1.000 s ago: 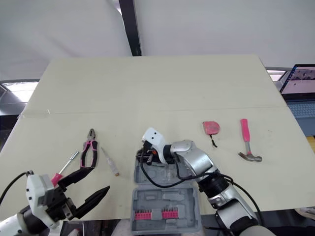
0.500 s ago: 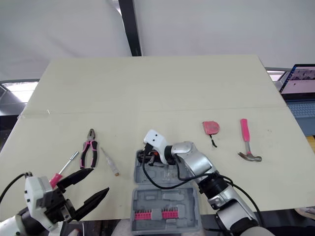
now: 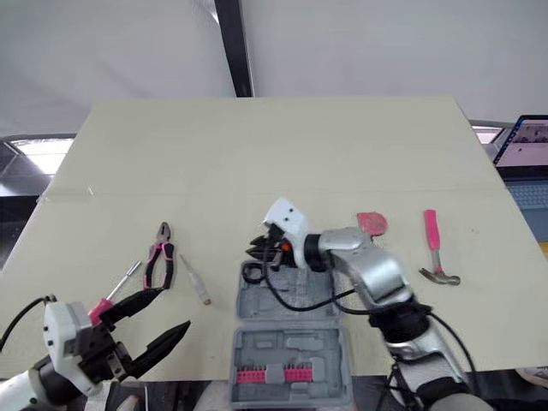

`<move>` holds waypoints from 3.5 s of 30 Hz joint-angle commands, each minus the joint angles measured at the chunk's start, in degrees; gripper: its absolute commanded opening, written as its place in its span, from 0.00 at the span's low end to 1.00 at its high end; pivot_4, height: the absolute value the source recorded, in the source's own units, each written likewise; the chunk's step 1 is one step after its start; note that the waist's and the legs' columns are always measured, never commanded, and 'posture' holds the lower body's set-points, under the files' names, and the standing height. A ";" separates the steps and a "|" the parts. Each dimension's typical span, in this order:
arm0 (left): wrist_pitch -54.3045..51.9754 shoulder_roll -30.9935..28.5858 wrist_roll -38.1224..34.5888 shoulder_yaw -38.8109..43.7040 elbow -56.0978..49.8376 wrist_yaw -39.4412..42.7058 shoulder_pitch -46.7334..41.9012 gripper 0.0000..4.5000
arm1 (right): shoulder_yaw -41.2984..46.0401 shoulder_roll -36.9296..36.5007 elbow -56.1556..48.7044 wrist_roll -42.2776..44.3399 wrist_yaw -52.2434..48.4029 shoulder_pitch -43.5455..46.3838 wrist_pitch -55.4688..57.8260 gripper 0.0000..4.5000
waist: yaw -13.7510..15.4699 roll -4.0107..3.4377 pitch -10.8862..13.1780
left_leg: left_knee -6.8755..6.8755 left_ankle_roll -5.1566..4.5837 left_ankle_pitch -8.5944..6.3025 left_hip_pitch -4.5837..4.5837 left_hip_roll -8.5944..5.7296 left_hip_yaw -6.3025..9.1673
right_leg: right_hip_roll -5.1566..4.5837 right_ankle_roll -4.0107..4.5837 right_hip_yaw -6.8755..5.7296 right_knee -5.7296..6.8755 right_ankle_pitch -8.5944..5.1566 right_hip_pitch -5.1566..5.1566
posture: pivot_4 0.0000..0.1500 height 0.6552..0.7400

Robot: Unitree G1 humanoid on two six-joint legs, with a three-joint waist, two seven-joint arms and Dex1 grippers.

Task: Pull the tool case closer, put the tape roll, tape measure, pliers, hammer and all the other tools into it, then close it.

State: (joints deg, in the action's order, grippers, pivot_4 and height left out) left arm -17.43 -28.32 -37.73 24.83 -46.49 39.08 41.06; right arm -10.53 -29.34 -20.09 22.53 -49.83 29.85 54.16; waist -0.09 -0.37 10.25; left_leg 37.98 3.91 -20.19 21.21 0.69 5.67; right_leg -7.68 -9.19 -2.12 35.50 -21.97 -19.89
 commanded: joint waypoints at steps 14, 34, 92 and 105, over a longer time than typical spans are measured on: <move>7.21 3.16 3.18 1.00 7.66 6.80 7.29 1.00 | 27.96 -33.32 -11.28 10.47 -14.64 -41.42 2.24 0.51 | 1.05 0.09 0.07 | 0.07 -0.16 -0.09 -0.14 0.01 -0.17 | 0.02 0.00 0.03 -0.34 0.00 0.18 | 1.00 1.00; 15.18 -0.87 3.83 -3.02 12.78 15.90 0.16 1.00 | 31.73 -28.37 -8.52 10.27 -3.30 -41.26 1.58 0.98 | 1.63 0.13 0.06 | 0.13 -0.15 -0.08 -0.18 0.01 -0.15 | 0.02 -0.09 0.02 -0.39 0.06 0.27 | 1.00 1.00; 1.99 -7.97 1.13 -7.68 3.15 7.14 -11.96 1.00 | 18.52 9.01 14.58 -12.07 40.08 -13.48 -6.85 0.01 | -0.26 -0.06 -0.07 | 0.02 -0.01 0.00 -0.22 0.02 -0.13 | 0.02 -0.09 0.13 0.12 0.07 0.10 | 1.00 1.00; 1.57 -7.74 1.27 -8.79 2.76 7.13 -11.68 1.00 | 20.04 2.26 3.01 -9.67 35.18 -22.83 0.84 0.01 | 0.09 -0.06 -0.07 | 0.02 -0.02 -0.01 -0.19 0.00 -0.12 | 0.02 -0.09 0.12 0.07 0.06 0.13 | 1.00 1.00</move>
State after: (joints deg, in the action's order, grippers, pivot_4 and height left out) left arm -16.29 -36.29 -35.95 16.25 -42.06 45.97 28.96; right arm 8.02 -26.21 -14.66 12.22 -13.28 8.42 53.34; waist 0.00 -0.43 10.18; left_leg 38.00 3.89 -20.20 21.01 0.69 5.55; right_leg -7.66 -9.28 -1.99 35.55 -21.91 -19.75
